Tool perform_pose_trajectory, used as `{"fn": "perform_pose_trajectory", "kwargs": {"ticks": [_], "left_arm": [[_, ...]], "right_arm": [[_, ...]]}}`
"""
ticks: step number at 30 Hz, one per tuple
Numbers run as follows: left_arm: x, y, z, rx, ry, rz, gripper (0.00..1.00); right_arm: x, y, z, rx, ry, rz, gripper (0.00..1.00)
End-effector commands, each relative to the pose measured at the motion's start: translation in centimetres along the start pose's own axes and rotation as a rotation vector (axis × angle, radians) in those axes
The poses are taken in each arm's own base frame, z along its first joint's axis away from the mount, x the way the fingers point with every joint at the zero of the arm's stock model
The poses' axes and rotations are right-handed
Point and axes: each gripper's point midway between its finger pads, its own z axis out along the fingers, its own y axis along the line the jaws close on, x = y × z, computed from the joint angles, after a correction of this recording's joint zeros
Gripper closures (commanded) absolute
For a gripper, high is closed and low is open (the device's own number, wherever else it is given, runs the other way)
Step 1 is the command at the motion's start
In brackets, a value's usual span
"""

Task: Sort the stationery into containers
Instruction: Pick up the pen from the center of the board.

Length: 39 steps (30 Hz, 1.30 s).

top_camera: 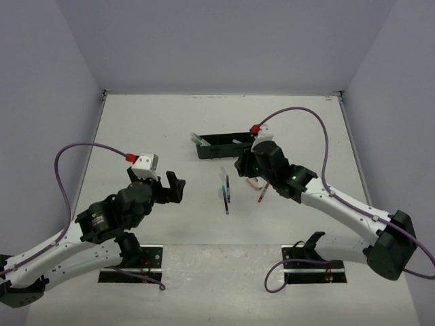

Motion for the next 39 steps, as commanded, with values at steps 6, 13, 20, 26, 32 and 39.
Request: {"fn": "perform_pose_trajectory", "kwargs": {"ticks": [6,13,20,26,32,39], "left_arm": [[1.1,0.8,0.7,-0.051,0.024,0.064,0.00],[3.4,0.6,2.1,-0.097,0.134,0.152,0.00],[4.3,-0.2,2.4,-0.060,0.168,0.147,0.00],[4.5,-1.4,2.4,0.010,0.167,0.132,0.00],[4.1,-1.3,2.1,0.013,0.151,0.121,0.00],[4.0,-1.3,2.0,0.022,0.147,0.116,0.00]], "right_arm": [[11.0,1.5,1.5,0.186,0.456,0.004,0.53],[12.1,2.2,5.1,0.249,0.504,-0.019,0.61],[12.2,0.2,7.9,0.325,0.514,-0.016,0.68],[12.2,-0.2,8.3,0.313,0.524,-0.011,0.72],[12.8,0.3,9.0,0.268,0.549,0.003,0.74],[13.7,0.0,9.7,0.273,0.571,0.008,0.76]]}}
